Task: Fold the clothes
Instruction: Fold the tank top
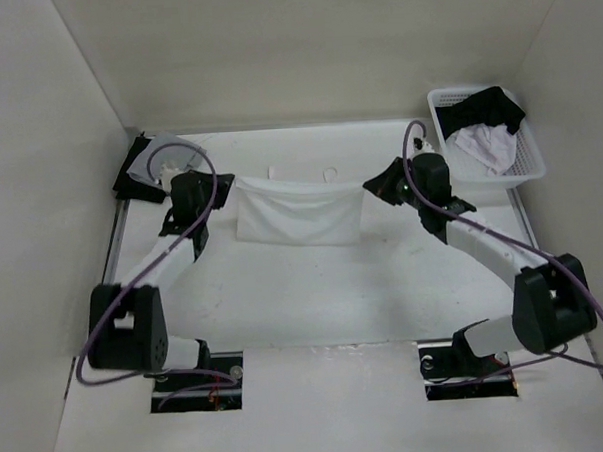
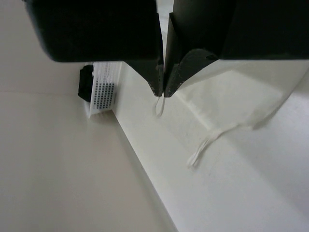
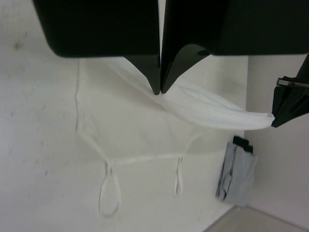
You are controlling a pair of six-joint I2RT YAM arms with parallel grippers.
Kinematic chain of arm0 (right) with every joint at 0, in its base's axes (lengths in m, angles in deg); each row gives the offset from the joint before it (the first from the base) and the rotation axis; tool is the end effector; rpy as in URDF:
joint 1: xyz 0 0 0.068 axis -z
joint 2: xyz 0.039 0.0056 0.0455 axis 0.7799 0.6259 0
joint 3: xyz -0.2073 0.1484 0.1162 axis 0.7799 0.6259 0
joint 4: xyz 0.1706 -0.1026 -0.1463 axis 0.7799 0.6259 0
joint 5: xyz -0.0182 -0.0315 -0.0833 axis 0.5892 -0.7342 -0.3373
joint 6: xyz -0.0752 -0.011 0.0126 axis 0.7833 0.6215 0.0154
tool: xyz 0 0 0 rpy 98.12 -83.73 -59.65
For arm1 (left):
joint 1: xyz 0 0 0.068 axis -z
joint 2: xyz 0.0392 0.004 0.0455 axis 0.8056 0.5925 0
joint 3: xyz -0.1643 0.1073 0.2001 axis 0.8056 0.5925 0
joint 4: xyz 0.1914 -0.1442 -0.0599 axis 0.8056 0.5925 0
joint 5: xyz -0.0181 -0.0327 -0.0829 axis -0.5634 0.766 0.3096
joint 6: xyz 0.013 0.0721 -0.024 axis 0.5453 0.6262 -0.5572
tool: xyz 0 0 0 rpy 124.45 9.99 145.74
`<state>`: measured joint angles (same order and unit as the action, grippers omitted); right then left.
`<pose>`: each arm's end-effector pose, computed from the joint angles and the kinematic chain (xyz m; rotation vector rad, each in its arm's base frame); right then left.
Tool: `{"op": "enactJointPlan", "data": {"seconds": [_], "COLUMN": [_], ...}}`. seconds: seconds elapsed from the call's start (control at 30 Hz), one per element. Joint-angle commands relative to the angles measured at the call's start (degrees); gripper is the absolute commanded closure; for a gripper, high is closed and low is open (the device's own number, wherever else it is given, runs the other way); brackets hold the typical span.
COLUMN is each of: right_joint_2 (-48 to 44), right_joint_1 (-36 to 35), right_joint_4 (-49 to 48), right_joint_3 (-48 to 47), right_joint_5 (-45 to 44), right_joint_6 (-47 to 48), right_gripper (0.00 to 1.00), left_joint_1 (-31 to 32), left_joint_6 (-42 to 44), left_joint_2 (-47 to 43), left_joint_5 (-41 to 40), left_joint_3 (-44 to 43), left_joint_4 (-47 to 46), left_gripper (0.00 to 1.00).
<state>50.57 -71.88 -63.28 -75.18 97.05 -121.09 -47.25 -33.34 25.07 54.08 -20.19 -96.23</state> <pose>0.2902 0.1191 0.2701 0.3312 2.0274 0.8693 0.2939 -0.0330 0.2534 -0.9929 1.6887 -0.8737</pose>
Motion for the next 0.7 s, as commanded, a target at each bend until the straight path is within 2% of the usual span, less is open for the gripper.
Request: {"op": "enactJointPlan", "data": {"seconds": [0.0,0.27,0.33,0.37,0.43,0.5,0.63,0.67], "right_joint_2": [6.9,34.0,38.8,41.5,43.7,42.8,33.5,30.3], "right_joint_1": [4.0,11.0,11.1,11.2,10.9,10.9,10.3,9.5], "right_joint_4": [-6.1,-5.2,-4.7,-4.4,-3.0,-2.2,-5.5,-8.2], "right_joint_3": [-9.0,-33.5,-38.0,-40.5,-42.8,-41.4,-28.0,-23.0], "right_joint_5": [5.0,11.6,11.7,11.4,11.9,10.7,4.9,3.4], "right_joint_6": [1.7,-1.7,-2.9,-3.5,-3.6,-2.4,-0.9,-1.1], "right_gripper": [0.96,0.94,0.84,0.71,0.59,0.53,0.51,0.55], "left_joint_1": [0.4,-0.6,-0.7,-0.9,-1.4,-2.3,-2.9,-2.7], "left_joint_6": [0.8,2.7,3.9,4.0,3.9,3.9,4.8,4.7], "left_joint_2": [12.0,36.0,40.6,42.6,43.7,41.8,31.5,28.3], "left_joint_5": [-3.5,-5.0,-4.2,-4.2,-4.6,-5.0,-6.7,-7.3], "left_joint_3": [-11.5,-35.4,-39.6,-41.3,-41.4,-38.6,-24.8,-19.8], "left_joint_4": [-9.5,-5.3,-3.8,-2.1,-1.0,-1.2,-4.0,-5.3], "left_gripper": [0.97,0.95,0.89,0.8,0.72,0.69,0.69,0.69]}}
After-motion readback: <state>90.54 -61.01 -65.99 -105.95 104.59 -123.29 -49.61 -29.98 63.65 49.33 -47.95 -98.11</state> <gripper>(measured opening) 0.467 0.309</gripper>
